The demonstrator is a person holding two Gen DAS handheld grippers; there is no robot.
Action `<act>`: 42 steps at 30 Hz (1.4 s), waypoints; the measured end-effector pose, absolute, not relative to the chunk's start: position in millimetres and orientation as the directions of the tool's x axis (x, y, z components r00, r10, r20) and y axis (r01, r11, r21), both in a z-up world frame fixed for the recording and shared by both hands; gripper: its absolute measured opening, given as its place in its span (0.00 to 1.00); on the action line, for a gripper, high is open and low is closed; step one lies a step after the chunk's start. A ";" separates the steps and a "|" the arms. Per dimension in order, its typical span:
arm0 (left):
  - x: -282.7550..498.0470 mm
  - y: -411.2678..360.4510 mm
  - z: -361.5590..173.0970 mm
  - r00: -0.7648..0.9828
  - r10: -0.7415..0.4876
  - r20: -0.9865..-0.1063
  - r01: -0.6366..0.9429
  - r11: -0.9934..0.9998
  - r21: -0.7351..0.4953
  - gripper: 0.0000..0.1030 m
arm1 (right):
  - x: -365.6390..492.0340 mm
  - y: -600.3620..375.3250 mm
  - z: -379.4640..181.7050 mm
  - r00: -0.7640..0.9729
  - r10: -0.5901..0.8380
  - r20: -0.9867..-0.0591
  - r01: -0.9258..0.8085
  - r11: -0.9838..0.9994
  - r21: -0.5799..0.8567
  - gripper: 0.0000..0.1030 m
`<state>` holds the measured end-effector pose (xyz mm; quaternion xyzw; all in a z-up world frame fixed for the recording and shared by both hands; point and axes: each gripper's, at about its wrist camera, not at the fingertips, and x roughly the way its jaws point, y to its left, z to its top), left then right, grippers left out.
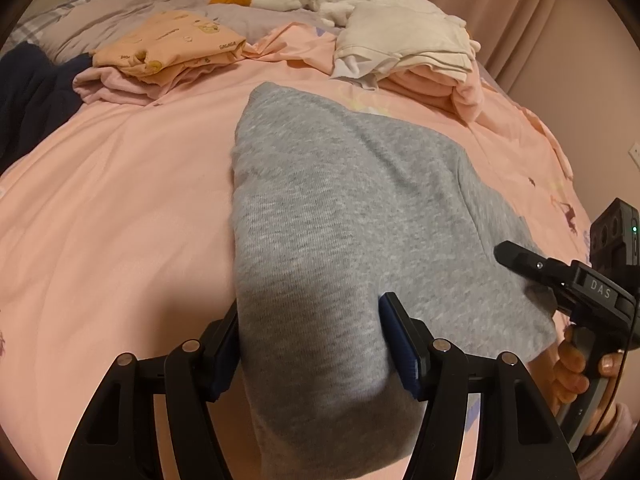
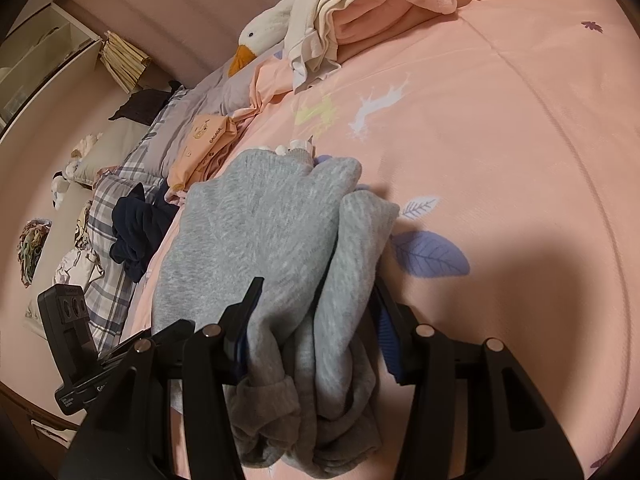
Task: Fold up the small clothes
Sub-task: 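Lower the folded end onto the bundle and open both grippers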
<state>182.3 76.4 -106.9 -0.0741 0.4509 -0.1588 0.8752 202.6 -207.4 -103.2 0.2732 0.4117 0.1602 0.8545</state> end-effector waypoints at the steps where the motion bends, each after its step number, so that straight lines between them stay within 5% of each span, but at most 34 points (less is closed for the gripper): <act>1: 181.7 77.2 -107.0 0.542 -0.345 -0.766 0.211 0.939 -0.273 0.62 | 202.2 -207.6 -103.2 0.610 0.498 -0.616 -0.048 0.800 0.598 0.50; 42: 166.7 78.2 -109.1 0.546 -0.320 -0.774 0.210 0.947 -0.244 0.64 | 196.3 -212.4 -104.6 0.618 0.491 -0.614 -0.032 0.797 0.604 0.50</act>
